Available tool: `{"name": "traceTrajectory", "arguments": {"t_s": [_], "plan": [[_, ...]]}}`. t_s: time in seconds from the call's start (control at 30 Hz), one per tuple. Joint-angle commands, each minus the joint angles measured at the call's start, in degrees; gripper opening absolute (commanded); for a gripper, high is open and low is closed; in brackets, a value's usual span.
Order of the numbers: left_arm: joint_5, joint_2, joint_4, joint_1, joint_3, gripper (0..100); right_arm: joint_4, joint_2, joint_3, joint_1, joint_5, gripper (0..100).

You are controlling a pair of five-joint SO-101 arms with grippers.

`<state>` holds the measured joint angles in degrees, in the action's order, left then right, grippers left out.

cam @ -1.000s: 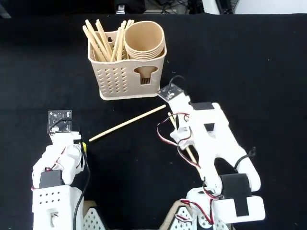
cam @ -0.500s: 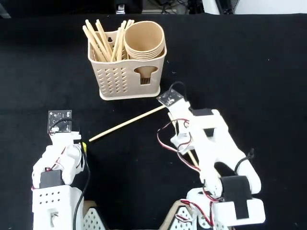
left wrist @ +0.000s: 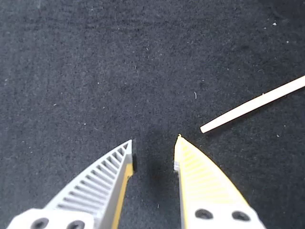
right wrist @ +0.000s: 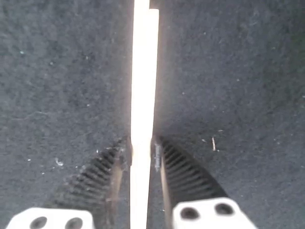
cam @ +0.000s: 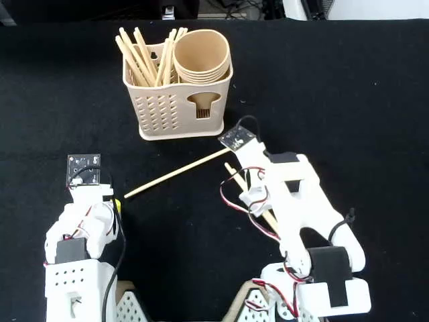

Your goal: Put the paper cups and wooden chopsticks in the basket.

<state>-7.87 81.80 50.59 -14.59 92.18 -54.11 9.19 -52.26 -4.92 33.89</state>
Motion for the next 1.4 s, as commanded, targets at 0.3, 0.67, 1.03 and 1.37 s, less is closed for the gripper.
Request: {"name": "traceTrajectory", "arguments": {"t_s": [0.3, 0.67, 1.03, 1.37], "plan": [[0.18, 1.14, -1.05, 0.22, -0.4, 16, -2.46, -0.75, -2.77, -2.29, 5.36, 6.9], [0.18, 1.14, -0.88, 0.22, -0.4, 16, -3.25, -0.75, -3.3, -2.02, 5.36, 1.1], [0.18, 1.14, -1.14, 0.22, -0.31, 16, -7.91, 15.87, -2.95, 5.63, 6.95, 1.1], [0.18, 1.14, -1.05, 0.22, -0.22, 16, -10.9, 31.6, -2.51, 8.53, 5.63, 1.1]]}}
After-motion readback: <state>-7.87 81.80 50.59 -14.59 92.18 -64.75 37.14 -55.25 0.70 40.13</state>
